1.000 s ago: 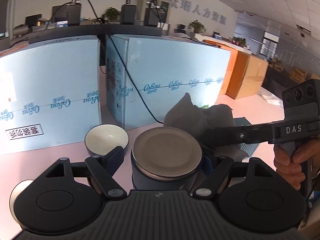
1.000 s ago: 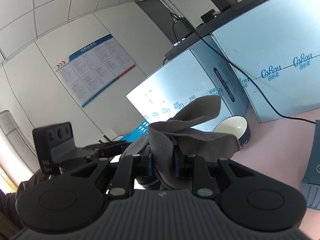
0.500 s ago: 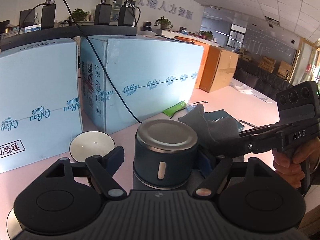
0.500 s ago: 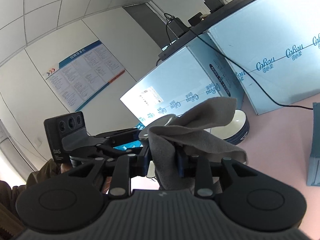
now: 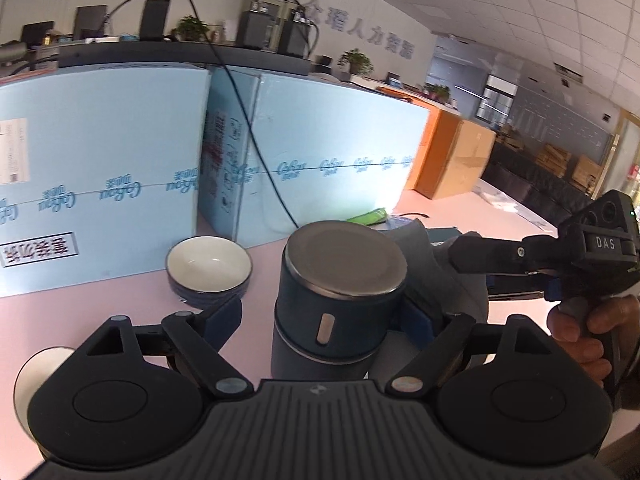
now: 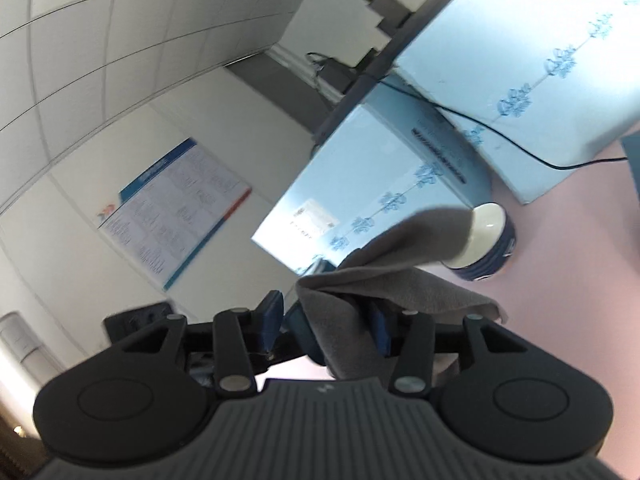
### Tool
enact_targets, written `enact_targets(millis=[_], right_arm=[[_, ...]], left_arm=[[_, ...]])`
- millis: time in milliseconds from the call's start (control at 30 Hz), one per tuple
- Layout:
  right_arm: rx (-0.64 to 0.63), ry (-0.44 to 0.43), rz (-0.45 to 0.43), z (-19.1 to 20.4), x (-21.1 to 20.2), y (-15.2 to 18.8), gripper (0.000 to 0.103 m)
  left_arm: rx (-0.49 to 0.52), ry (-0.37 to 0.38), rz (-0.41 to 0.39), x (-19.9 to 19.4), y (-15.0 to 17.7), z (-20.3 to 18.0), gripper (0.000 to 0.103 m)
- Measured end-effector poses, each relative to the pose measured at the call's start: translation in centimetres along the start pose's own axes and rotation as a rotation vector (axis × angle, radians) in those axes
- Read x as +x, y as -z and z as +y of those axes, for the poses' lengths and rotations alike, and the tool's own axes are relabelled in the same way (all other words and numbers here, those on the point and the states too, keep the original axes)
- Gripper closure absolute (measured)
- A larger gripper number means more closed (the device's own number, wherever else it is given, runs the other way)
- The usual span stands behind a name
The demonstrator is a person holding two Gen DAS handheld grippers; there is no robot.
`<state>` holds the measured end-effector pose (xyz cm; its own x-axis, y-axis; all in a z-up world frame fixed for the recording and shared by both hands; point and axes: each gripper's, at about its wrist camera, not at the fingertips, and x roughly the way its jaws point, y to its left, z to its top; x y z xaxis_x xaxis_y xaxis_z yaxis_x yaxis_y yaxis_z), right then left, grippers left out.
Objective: Clean container
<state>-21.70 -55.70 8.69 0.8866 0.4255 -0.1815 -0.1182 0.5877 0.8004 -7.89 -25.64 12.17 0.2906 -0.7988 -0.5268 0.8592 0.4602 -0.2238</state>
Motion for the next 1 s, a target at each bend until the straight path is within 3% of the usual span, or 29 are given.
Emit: enact_targets(millis=[33,67,233,600,733,833,1000], right_arm=[[0.014,0.008,-0.006,-0.1,0.1,0.0,0.071],[0.029,0.014,-0.011,-0.3,0.2,-0.1,0.073],[0.074,0.003,-0.026,-0.6,0.8,-1.0,0.073],[0.296,-0.067,-0.033,-3.9,1.6,-0.1,0.071],[0.339,-0.005,-0.019,-5.7,1.6,1.3,0.071],[0.320,0.105,0.012,-6.8,1.6,2.0,0.071],[0.113,0.302,0.148,-7.0,2.5,2.5,0.070]], left_arm=[[-0.007,-0.016,-0.004,-0.1,0.2,-0.2,0.020],[-0.016,-0.027,-0.006,-0.2,0.4,-0.2,0.020],[-0.064,-0.043,-0.015,-0.7,1.0,0.1,0.020],[-0.035,-0.112,0.019,0.1,2.7,-0.9,0.020],[-0.047,-0.120,0.047,0.9,3.7,-1.0,0.020],[-0.070,-0.128,0.070,1.3,4.2,-1.0,0.020],[-0.084,-0.183,0.103,1.8,4.6,-1.3,0.020]])
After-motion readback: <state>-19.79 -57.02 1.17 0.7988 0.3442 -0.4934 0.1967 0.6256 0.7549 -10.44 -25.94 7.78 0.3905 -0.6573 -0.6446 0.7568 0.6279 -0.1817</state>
